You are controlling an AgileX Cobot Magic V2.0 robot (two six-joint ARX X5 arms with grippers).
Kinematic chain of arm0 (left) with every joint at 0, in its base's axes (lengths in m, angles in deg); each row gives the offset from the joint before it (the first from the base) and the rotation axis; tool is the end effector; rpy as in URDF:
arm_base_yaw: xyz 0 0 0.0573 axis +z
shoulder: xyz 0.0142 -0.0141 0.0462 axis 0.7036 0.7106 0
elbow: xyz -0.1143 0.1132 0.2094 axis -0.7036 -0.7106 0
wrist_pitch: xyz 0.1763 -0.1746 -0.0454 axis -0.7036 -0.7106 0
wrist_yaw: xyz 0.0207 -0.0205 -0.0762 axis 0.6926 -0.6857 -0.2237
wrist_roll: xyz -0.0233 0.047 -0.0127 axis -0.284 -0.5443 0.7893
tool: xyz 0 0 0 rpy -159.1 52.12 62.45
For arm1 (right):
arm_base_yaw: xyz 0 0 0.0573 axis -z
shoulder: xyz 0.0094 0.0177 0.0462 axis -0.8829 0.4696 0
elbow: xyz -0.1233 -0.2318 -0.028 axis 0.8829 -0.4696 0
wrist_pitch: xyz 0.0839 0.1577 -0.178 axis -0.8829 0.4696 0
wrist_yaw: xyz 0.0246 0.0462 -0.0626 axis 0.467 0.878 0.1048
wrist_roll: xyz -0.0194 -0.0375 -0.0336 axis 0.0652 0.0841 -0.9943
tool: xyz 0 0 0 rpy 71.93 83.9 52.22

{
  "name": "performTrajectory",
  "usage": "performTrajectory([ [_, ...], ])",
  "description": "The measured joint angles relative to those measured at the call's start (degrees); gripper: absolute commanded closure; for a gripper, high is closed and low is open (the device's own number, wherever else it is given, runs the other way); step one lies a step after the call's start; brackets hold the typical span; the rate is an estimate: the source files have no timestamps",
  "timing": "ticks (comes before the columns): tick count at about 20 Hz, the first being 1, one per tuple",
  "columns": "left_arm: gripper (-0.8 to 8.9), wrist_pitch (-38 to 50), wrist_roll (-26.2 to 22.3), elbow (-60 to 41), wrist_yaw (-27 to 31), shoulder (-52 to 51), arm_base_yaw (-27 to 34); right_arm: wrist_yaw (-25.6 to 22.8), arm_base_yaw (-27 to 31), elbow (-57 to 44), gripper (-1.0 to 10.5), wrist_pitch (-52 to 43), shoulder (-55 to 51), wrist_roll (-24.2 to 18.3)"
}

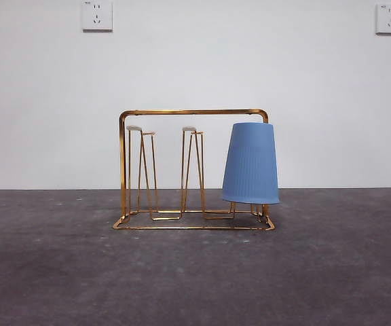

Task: Pick up cup 1,put cup 1 in the cup rack,pick up cup 2,put cup 2 in the cup rack

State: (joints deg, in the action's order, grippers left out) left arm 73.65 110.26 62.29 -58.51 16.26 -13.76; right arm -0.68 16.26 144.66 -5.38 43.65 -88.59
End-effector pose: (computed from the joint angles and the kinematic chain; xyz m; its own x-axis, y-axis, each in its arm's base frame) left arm 0.1053 -0.1931 0.5238 0.1347 -0.9545 0.2662 0.9693 0.0711 -0.2354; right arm 0.0291 0.0286 0.5107 0.6666 0.6407 0.3810 -0.6591 0.7453 -0.1004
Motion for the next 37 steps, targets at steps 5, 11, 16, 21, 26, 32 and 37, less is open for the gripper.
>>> performTrajectory([
  [5,3.40,13.4,5.2,0.0,-5.3,5.2,0.0,1.5,0.0,0.0,9.6,-4.8,-2.0,-2.0],
  [11,3.39,30.2,14.3,0.0,-10.1,11.9,0.0,3.8,0.0,0.0,9.6,-8.4,-1.2,-3.2],
  [16,3.39,37.4,19.3,0.0,-10.1,14.8,0.0,6.7,0.0,-0.1,9.6,-11.3,1.4,-3.6],
  [21,3.39,41.9,20.6,0.0,-10.1,15.6,-0.2,6.6,0.0,-0.1,9.6,-11.9,4.2,-3.6],
  [26,3.43,43.5,20.9,0.0,-9.3,15.6,-0.2,7.3,0.0,-0.1,9.6,-12.7,6.7,-3.6],
  [32,5.73,44.0,22.0,0.0,-8.9,15.6,-0.2,8.6,-0.1,-0.1,9.6,-13.1,8.0,-3.6],
  [37,8.25,44.4,23.5,0.0,-9.0,15.6,-0.2,9.1,-0.2,-0.1,9.6,-13.3,7.9,-3.6],
])
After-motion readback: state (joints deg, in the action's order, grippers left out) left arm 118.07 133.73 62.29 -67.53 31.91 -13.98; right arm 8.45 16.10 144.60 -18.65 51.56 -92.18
